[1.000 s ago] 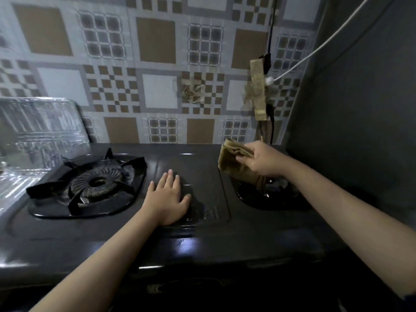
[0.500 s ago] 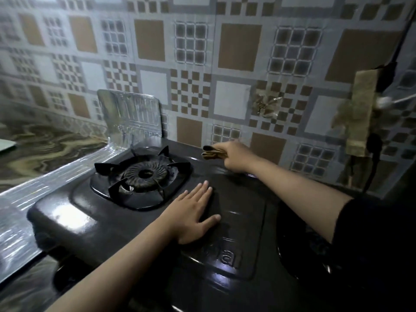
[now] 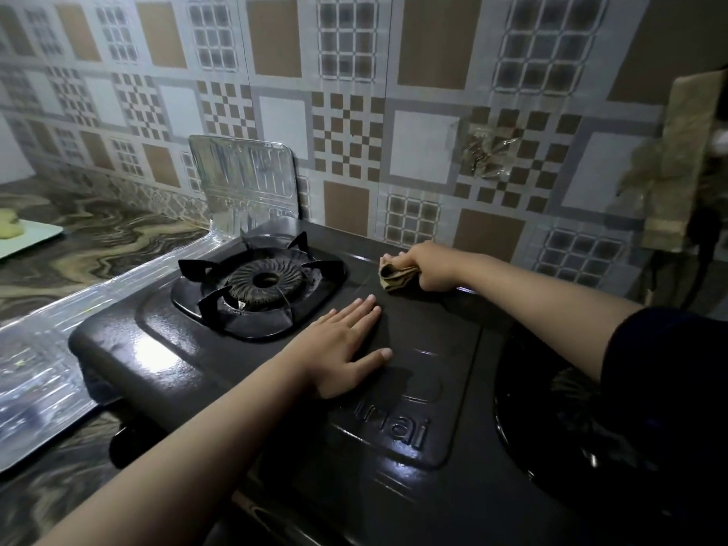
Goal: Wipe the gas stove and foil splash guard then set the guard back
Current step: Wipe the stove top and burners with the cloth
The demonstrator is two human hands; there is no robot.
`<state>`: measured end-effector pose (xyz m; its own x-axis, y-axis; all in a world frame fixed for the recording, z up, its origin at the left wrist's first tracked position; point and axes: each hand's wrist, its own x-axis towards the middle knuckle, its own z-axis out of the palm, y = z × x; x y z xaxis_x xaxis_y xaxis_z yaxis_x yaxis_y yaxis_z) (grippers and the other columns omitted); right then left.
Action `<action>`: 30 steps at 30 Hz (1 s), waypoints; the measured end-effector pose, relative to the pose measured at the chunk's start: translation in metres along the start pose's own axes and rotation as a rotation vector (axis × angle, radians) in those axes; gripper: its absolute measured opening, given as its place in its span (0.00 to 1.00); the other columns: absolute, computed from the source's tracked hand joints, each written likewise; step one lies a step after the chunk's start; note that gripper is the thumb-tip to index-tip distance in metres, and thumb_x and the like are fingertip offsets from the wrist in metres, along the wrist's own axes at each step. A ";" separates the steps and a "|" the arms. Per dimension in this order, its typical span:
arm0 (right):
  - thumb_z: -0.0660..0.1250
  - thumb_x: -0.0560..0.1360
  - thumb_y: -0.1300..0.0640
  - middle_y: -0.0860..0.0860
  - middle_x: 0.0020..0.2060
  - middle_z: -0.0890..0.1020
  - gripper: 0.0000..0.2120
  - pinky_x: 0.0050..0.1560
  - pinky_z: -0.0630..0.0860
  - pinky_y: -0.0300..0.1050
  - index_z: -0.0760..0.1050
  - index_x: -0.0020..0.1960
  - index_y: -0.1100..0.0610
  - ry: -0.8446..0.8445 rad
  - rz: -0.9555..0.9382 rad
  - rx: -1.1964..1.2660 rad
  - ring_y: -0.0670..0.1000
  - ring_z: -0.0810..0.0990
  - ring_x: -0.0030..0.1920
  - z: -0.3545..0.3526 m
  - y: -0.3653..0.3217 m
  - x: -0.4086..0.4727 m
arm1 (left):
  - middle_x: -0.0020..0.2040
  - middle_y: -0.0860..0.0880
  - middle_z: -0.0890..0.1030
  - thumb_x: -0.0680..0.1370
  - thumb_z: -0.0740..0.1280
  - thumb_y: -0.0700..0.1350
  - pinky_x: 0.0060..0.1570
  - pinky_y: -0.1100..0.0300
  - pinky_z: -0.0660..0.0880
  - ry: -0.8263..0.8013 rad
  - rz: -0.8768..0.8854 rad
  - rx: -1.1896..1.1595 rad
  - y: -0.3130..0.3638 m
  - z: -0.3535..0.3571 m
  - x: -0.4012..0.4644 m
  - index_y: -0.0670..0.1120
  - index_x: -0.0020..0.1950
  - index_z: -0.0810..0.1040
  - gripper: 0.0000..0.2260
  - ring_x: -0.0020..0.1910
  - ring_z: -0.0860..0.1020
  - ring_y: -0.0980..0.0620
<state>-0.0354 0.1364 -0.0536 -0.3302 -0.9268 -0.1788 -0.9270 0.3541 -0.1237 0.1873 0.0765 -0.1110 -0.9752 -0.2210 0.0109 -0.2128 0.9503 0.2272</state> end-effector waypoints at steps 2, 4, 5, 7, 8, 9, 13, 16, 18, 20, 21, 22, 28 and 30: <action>0.56 0.68 0.73 0.52 0.72 0.68 0.40 0.67 0.69 0.49 0.61 0.74 0.44 -0.021 0.014 -0.016 0.54 0.68 0.70 -0.002 0.010 -0.009 | 0.79 0.51 0.44 0.69 0.42 0.71 0.73 0.60 0.43 -0.001 -0.005 -0.004 0.000 -0.001 0.000 0.48 0.79 0.48 0.43 0.77 0.44 0.56; 0.56 0.67 0.73 0.53 0.71 0.70 0.39 0.66 0.71 0.51 0.62 0.73 0.44 -0.032 0.030 -0.016 0.55 0.71 0.68 -0.003 0.023 -0.020 | 0.79 0.51 0.44 0.72 0.46 0.67 0.73 0.60 0.43 -0.004 -0.012 0.007 0.000 -0.001 0.000 0.47 0.79 0.48 0.40 0.77 0.44 0.56; 0.56 0.67 0.73 0.53 0.70 0.70 0.39 0.66 0.71 0.52 0.62 0.73 0.44 -0.035 0.041 -0.010 0.54 0.71 0.68 -0.002 0.029 -0.027 | 0.79 0.52 0.44 0.72 0.46 0.67 0.73 0.60 0.42 -0.004 -0.012 0.008 0.000 -0.001 0.000 0.47 0.79 0.47 0.39 0.77 0.44 0.56; 0.56 0.67 0.73 0.52 0.70 0.70 0.39 0.68 0.69 0.51 0.63 0.73 0.45 -0.036 0.057 -0.007 0.53 0.69 0.70 -0.002 0.041 -0.041 | 0.79 0.52 0.44 0.72 0.46 0.68 0.73 0.60 0.42 -0.007 -0.013 0.004 0.000 0.000 0.000 0.47 0.79 0.47 0.40 0.77 0.43 0.57; 0.56 0.67 0.73 0.52 0.71 0.70 0.39 0.69 0.68 0.50 0.63 0.73 0.45 -0.032 0.061 -0.008 0.52 0.68 0.70 -0.002 0.046 -0.048 | 0.79 0.52 0.44 0.71 0.45 0.70 0.73 0.60 0.42 -0.008 -0.012 0.002 -0.001 0.001 0.000 0.48 0.79 0.47 0.42 0.77 0.43 0.57; 0.56 0.68 0.73 0.51 0.71 0.70 0.38 0.70 0.67 0.49 0.64 0.73 0.46 -0.031 0.063 -0.011 0.51 0.67 0.71 -0.002 0.050 -0.055 | 0.79 0.52 0.44 0.69 0.43 0.71 0.73 0.60 0.42 -0.006 -0.011 0.001 -0.001 0.001 0.000 0.48 0.79 0.47 0.44 0.77 0.43 0.57; 0.56 0.68 0.73 0.50 0.71 0.69 0.38 0.70 0.65 0.44 0.64 0.73 0.46 -0.049 0.081 -0.019 0.50 0.66 0.72 -0.004 0.062 -0.075 | 0.79 0.52 0.44 0.65 0.40 0.72 0.74 0.59 0.43 0.000 -0.009 0.000 -0.002 0.001 0.000 0.48 0.79 0.48 0.47 0.77 0.44 0.57; 0.55 0.67 0.74 0.49 0.70 0.71 0.39 0.66 0.70 0.45 0.64 0.72 0.44 -0.087 0.111 -0.019 0.51 0.71 0.68 -0.007 0.075 -0.086 | 0.79 0.52 0.44 0.65 0.40 0.73 0.73 0.59 0.43 -0.001 -0.008 0.004 0.000 0.000 0.001 0.47 0.79 0.48 0.48 0.77 0.44 0.56; 0.55 0.66 0.73 0.49 0.68 0.73 0.40 0.63 0.73 0.47 0.65 0.71 0.42 -0.104 0.124 -0.033 0.51 0.75 0.63 -0.009 0.084 -0.094 | 0.79 0.52 0.45 0.64 0.40 0.73 0.73 0.60 0.43 0.002 -0.009 0.012 0.000 0.000 0.001 0.47 0.79 0.48 0.48 0.77 0.44 0.57; 0.54 0.65 0.73 0.48 0.67 0.74 0.40 0.63 0.74 0.48 0.67 0.70 0.41 -0.120 0.146 -0.025 0.51 0.76 0.62 -0.010 0.092 -0.103 | 0.79 0.52 0.45 0.64 0.40 0.74 0.73 0.60 0.43 -0.002 -0.009 0.017 -0.001 0.000 0.001 0.47 0.79 0.48 0.49 0.77 0.44 0.57; 0.54 0.65 0.73 0.47 0.66 0.75 0.39 0.61 0.74 0.47 0.68 0.69 0.42 -0.125 0.159 -0.026 0.51 0.77 0.60 -0.012 0.094 -0.109 | 0.79 0.52 0.45 0.63 0.40 0.76 0.73 0.59 0.44 -0.007 -0.009 0.018 -0.002 0.000 0.001 0.47 0.79 0.48 0.50 0.77 0.44 0.56; 0.55 0.66 0.73 0.48 0.64 0.77 0.38 0.59 0.75 0.47 0.70 0.69 0.44 -0.129 0.175 -0.030 0.51 0.78 0.58 -0.014 0.098 -0.114 | 0.79 0.52 0.45 0.62 0.39 0.79 0.73 0.59 0.44 -0.010 -0.009 0.017 -0.002 0.000 0.001 0.47 0.79 0.48 0.53 0.77 0.44 0.56; 0.55 0.65 0.71 0.52 0.62 0.79 0.38 0.63 0.73 0.52 0.69 0.69 0.43 -0.143 0.233 -0.051 0.54 0.78 0.60 -0.011 0.100 -0.124 | 0.79 0.53 0.45 0.55 0.32 0.82 0.75 0.57 0.44 -0.028 -0.043 -0.014 0.001 -0.001 0.001 0.48 0.79 0.50 0.61 0.77 0.45 0.57; 0.54 0.62 0.68 0.54 0.61 0.79 0.39 0.62 0.74 0.54 0.68 0.69 0.40 -0.137 0.229 -0.064 0.56 0.78 0.59 -0.007 0.103 -0.121 | 0.79 0.52 0.50 0.55 0.33 0.82 0.76 0.53 0.47 -0.056 -0.107 -0.018 0.009 -0.009 0.004 0.47 0.78 0.55 0.61 0.77 0.50 0.54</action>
<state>-0.0923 0.2842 -0.0377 -0.5092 -0.7967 -0.3255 -0.8420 0.5395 -0.0033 0.1817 0.0825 -0.1005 -0.9489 -0.3080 -0.0689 -0.3154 0.9178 0.2412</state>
